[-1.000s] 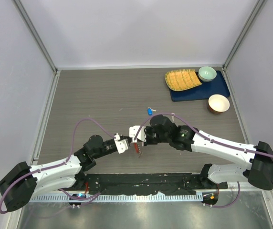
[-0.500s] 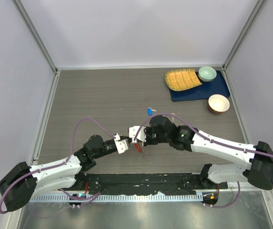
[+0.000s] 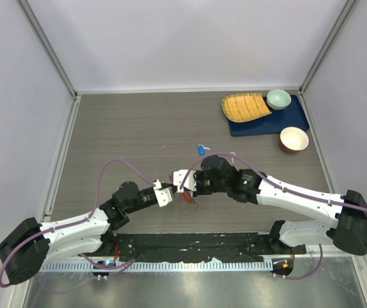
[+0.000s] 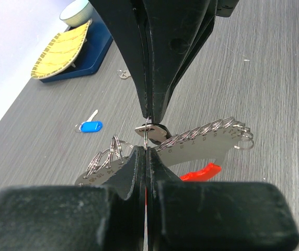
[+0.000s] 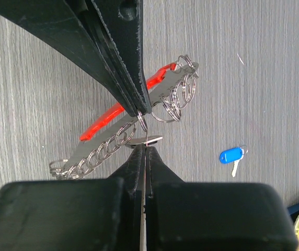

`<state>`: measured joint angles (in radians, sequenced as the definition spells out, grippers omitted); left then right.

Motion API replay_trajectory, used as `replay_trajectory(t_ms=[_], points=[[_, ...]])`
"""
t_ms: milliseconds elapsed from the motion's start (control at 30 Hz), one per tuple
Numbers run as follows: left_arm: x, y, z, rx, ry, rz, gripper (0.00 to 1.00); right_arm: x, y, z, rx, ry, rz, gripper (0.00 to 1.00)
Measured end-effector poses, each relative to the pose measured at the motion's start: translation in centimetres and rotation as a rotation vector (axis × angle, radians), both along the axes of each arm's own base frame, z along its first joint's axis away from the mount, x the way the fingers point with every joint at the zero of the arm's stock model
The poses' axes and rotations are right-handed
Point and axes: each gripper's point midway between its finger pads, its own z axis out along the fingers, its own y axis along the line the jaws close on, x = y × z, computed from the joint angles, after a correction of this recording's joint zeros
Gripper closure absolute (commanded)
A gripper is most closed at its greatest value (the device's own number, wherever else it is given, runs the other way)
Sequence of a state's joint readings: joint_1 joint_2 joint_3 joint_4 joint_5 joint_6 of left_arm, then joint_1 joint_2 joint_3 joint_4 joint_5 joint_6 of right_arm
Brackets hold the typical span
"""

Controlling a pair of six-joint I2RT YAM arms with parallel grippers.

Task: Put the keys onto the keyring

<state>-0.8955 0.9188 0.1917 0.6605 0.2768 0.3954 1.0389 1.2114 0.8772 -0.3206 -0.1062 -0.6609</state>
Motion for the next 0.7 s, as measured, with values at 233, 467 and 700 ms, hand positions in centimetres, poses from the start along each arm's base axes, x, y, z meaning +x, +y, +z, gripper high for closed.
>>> replay_trajectory(t_ms=[233, 467, 700], points=[[-0.01, -0.01, 0.00, 0.000, 0.000, -0.001, 1.00, -0.05, 0.02, -0.01, 0.000, 0.002, 0.002, 0.99], [-0.14, -0.05, -0.08, 0.002, 0.003, -0.008, 1.00, -0.14, 0.03, -0.06, 0.000, 0.005, 0.007, 0.99], [-0.46, -0.11, -0.53, 0.016, 0.015, -0.025, 1.00, -0.51, 0.10, -0.19, -0.010, 0.002, 0.026, 0.99]])
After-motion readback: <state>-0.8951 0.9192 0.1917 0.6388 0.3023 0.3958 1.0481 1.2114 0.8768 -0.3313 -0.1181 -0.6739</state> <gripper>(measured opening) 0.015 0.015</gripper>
